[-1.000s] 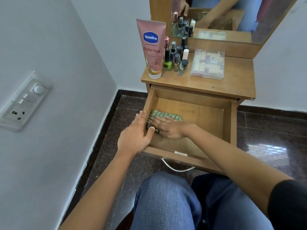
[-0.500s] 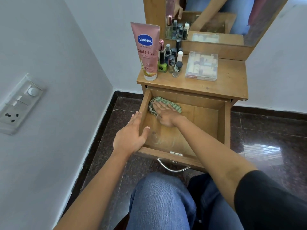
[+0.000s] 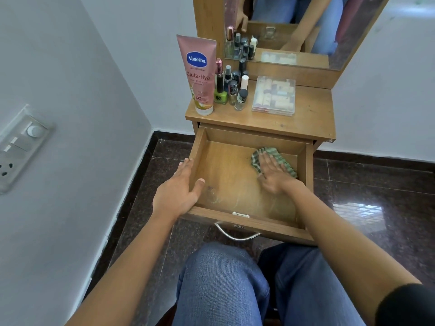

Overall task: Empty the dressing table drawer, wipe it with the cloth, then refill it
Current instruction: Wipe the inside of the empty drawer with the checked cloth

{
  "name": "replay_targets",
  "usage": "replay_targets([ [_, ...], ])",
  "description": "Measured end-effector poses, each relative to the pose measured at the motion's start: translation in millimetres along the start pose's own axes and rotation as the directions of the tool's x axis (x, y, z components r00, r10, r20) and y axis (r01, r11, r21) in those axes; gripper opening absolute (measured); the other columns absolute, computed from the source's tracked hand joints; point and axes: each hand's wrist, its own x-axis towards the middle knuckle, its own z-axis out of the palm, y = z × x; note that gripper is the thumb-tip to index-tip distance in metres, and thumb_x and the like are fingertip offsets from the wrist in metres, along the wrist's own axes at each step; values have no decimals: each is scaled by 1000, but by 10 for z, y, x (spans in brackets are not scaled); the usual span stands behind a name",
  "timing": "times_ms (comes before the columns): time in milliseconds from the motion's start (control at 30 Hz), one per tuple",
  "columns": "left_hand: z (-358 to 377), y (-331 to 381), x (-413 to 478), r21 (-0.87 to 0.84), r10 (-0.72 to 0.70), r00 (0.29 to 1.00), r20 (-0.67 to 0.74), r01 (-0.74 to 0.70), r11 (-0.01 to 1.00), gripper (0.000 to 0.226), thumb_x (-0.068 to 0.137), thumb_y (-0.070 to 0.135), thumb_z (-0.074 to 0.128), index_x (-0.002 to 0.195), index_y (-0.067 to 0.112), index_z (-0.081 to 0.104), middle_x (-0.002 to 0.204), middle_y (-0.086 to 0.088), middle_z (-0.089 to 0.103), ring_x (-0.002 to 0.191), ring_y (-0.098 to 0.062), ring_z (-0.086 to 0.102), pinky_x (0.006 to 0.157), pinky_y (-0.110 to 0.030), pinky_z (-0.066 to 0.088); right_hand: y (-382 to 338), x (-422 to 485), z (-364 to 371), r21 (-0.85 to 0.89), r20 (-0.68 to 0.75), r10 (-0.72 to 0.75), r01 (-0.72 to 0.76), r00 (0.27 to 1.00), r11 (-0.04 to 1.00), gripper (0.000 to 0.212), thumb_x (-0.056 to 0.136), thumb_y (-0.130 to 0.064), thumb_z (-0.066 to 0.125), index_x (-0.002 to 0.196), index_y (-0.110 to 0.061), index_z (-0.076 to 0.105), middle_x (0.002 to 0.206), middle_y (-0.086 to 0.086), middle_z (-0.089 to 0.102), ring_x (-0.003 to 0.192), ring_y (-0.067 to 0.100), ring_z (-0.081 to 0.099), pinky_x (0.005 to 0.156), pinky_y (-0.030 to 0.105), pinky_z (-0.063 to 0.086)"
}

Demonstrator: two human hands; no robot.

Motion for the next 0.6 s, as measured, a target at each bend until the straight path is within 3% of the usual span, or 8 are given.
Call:
replay_targets([
  [133,8,15,-4,1,-2,1000,-15,2,1000,67,96,58,30,155,31,14,162,13,12,123,-20,57,90,-46,53,-30,-88,109,40,37,9,-11,999,999,69,102,-29,25,146,-15,-27,151,3,-35,140,22,-30,113,41,-16],
  [333,27,25,-14,11,5,1000,-15,-5,1000,67,96,58,31,155,28,16,162,12,14,119,-20,60,86,-44,54,-395,-61,376,-82,119,-243,253,963,964,65,102,-37,19,144,-22,-28,142,-7,-39,135,13,-33,105,35,-24],
  [600,30,17,-21,32,19,1000,-13,-18,999,66,98,54,34,155,28,15,162,10,14,123,-20,57,86,-42,53,-733,421,4,-151,152,-276,298,949,943,61,103,-35,20,149,-26,-20,155,-9,-27,142,12,-24,117,39,-14],
])
